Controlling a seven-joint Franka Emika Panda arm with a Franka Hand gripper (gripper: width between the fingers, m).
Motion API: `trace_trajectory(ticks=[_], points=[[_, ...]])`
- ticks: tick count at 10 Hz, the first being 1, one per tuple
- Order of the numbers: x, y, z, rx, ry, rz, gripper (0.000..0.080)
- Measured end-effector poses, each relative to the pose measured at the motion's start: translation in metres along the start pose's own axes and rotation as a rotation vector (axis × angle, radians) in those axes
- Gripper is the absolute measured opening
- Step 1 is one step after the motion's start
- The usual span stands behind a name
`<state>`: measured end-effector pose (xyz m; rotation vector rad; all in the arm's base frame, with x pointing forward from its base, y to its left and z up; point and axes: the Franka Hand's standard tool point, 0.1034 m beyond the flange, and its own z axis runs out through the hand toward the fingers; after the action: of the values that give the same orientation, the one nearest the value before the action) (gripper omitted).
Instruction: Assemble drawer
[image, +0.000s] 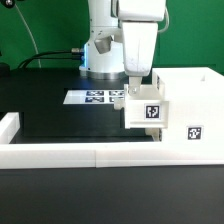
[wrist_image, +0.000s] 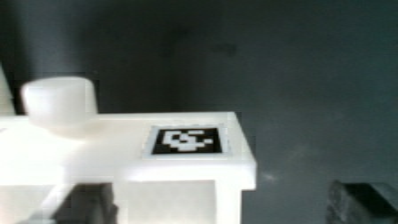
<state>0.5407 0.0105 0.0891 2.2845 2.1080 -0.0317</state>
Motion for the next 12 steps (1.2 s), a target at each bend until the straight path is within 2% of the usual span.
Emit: trace_trajectory(ticks=[4, 6, 7, 9, 12], points=[[-0.023, 0.005, -0.005, -0.009, -0.003, -0.012, 0.0649], [-0.028, 0.005, -0.004, -0.006, 0.005, -0.025, 0.0649], [-0.035, 0.005, -0.002, -0.002, 0.041, -0.041, 0.0649], [-0.053, 0.001, 0.010, 0.013, 0.109, -0.032, 0.0649], [-0.060, -0.003, 0.028, 0.036, 0.200, -0.026, 0.0649]])
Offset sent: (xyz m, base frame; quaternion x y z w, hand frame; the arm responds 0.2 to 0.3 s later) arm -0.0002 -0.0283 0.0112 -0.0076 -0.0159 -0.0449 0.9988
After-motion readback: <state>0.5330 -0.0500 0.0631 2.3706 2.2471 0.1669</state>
